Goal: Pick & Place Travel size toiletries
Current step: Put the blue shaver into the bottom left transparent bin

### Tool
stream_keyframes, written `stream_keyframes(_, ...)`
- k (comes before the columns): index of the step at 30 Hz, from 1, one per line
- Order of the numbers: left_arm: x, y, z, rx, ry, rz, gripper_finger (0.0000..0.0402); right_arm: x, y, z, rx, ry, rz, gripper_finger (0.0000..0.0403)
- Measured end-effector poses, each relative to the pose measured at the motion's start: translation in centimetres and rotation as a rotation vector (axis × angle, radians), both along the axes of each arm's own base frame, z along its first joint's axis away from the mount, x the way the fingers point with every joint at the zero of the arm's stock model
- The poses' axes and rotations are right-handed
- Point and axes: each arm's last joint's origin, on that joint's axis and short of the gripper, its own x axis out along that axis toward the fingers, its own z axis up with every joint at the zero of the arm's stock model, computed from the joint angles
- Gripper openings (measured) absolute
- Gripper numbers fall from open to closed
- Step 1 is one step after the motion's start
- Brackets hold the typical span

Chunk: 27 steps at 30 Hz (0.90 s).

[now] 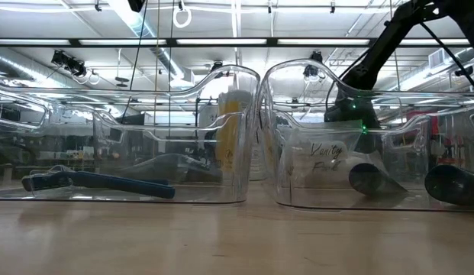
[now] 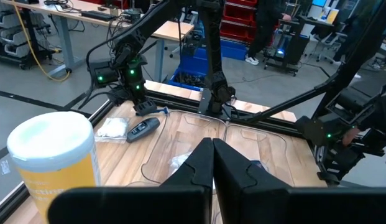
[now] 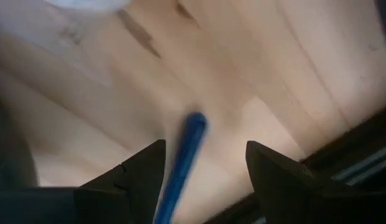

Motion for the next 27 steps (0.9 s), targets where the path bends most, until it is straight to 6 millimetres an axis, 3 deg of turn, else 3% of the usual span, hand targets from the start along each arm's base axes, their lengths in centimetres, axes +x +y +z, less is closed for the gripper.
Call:
stream_keyframes(10, -0.01, 0.06, 0.00, 0.004, 0.000, 0.019, 0.0008, 0.23, 0.04, -0.38, -0.011, -0.015, 0.006, 0.0233)
stream_keyframes(27, -0.02, 0.08, 0.01, -0.002, -0.001, 0.028, 0.0006, 0.55, -0.03, -0.87, 0.010, 0.000, 0.061, 0.0139)
